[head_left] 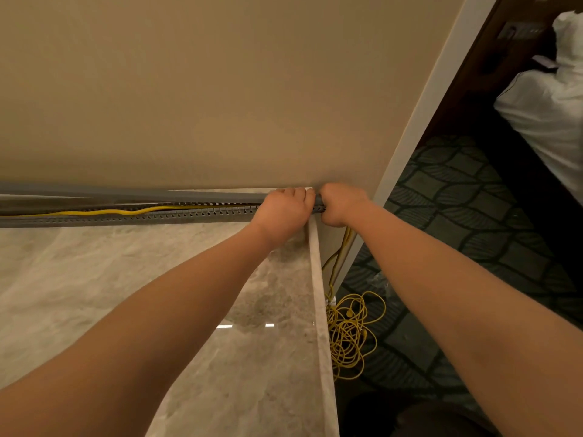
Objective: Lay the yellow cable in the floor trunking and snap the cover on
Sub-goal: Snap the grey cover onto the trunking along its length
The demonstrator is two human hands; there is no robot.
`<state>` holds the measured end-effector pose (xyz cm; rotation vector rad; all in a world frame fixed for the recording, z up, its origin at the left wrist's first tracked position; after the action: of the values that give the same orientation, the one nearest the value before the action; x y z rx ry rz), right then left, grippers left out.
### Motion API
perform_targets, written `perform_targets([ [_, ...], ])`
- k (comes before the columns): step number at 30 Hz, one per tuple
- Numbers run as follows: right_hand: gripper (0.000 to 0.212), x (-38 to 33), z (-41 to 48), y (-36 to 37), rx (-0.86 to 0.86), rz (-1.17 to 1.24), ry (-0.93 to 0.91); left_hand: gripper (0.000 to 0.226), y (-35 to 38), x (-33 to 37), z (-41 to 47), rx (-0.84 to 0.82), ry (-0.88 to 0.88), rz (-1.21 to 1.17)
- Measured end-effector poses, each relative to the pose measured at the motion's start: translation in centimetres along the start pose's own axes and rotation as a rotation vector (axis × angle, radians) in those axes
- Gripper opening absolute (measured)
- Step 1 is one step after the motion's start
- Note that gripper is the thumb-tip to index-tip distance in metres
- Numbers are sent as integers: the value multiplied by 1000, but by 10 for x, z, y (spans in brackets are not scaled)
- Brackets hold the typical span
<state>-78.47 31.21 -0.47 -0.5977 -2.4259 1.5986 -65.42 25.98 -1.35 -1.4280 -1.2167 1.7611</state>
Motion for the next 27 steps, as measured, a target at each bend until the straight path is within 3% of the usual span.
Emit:
perform_targets([
  [7, 9, 0, 9, -16, -209, 108, -15, 49, 11, -12, 3, 29, -5, -96],
  [12, 16, 1, 16, -16, -271, 142, -13, 46, 14, -13, 0, 185, -47, -230],
  [16, 13, 4, 13, -9, -126, 112, -41, 44, 15, -13, 0, 183, -51, -273],
  [22, 32, 5, -10, 9, 385, -18, -172, 42, 8, -13, 3, 101, -101, -345],
  [27, 23, 8, -21, 5, 398, 21, -167, 38, 4, -12, 4, 38, -150, -351],
])
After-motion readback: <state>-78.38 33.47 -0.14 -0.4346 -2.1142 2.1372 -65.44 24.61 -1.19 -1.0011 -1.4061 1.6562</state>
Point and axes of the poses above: each hand's wrist, its own z-axis towards the middle knuckle, its own y-axis out of the palm, x = y × z, the point moved 1 cm from there along z, towards the middle knuckle, and after that the axes turned 6 degrees about -x, right-handed, at the moved point
